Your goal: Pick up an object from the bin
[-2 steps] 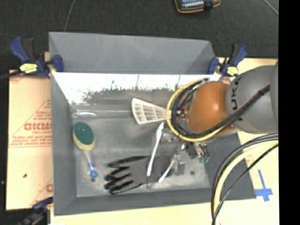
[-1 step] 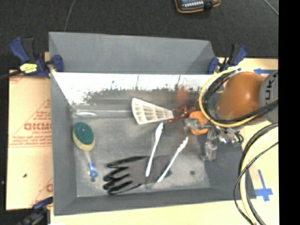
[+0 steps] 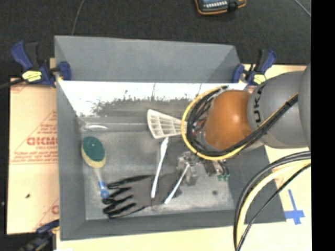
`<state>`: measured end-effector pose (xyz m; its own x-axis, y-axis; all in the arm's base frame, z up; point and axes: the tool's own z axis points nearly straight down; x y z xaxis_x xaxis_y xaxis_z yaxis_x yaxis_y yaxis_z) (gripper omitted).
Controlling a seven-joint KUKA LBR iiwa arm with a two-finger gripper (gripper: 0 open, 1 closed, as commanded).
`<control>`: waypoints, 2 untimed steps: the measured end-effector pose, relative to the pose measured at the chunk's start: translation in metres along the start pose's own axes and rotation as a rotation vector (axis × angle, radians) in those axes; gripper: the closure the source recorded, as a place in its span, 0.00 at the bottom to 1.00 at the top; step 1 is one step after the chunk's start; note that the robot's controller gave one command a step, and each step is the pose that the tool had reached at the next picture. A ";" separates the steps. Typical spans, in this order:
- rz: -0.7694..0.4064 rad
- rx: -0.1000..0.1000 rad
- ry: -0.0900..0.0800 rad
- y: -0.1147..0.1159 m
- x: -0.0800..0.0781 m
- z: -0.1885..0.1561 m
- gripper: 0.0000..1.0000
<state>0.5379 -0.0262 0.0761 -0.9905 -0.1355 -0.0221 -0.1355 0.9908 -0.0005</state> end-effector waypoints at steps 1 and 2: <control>-0.001 0.000 0.000 0.000 0.000 0.000 1.00; 0.031 0.001 -0.003 0.010 0.006 0.004 1.00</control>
Offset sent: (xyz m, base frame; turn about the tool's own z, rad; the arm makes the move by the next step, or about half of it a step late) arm -0.0093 0.0102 -0.0061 0.0330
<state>0.5304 -0.0176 0.0716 -0.9942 -0.1048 -0.0251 -0.1048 0.9945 -0.0008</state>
